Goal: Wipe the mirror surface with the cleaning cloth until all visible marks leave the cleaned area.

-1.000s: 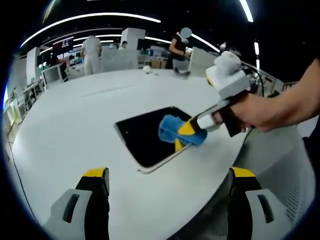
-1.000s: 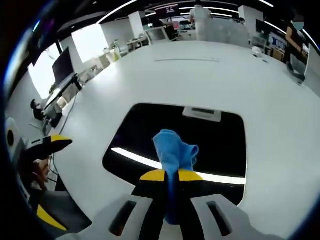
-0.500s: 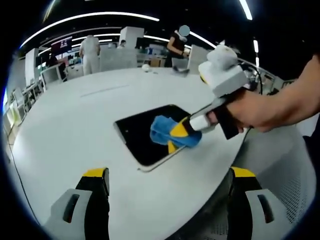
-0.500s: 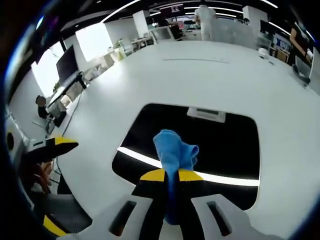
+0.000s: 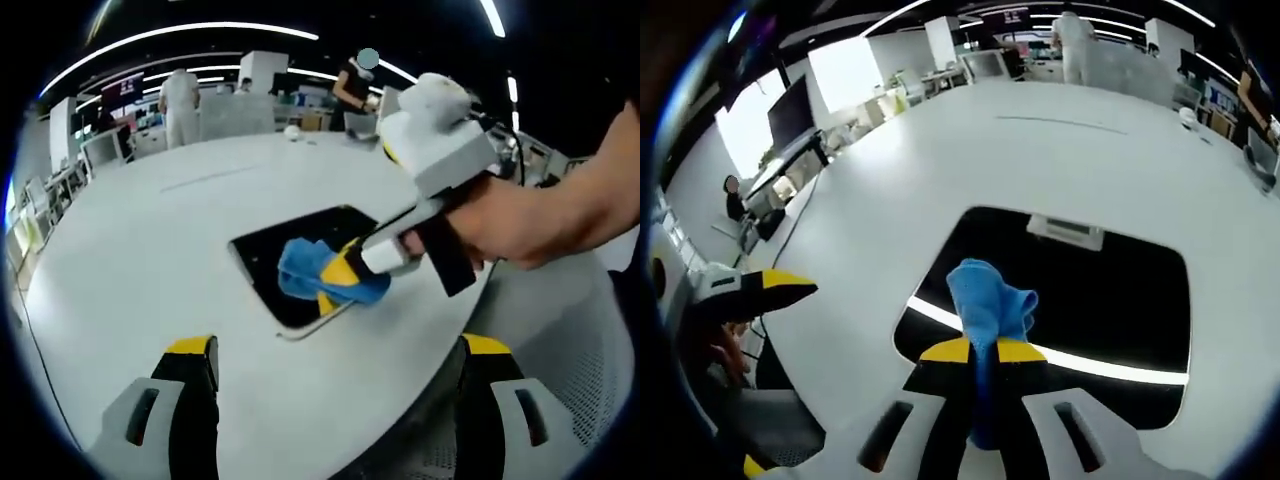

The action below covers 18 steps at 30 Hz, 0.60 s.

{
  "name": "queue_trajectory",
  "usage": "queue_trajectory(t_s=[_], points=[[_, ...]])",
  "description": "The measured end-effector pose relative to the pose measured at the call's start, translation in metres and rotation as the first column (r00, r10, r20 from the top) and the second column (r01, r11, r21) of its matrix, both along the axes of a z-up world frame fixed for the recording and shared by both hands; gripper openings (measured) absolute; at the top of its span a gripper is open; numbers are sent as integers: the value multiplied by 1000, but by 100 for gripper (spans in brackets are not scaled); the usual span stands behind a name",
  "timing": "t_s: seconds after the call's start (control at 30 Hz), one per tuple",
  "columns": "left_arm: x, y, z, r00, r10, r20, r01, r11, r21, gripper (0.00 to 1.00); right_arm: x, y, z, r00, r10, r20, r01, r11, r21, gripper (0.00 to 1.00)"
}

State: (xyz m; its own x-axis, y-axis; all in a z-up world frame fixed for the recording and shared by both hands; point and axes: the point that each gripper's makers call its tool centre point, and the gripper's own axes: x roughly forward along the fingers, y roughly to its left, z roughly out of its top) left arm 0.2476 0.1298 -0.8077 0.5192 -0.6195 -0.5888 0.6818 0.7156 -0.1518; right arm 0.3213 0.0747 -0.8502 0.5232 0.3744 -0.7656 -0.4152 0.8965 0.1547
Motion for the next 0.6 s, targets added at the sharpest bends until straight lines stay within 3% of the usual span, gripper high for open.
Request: queue_trajectory(t_s=[0.37,0.6], points=[[1,2,-1,1000,13,-4,-13,1000,7,100,-5,35,0,997,83,-3,-83,996,13,2],[1,2,-1,1000,14,-3,-14,1000,5,100,-5,42,0,993,117,-13,-116,993,17,2]])
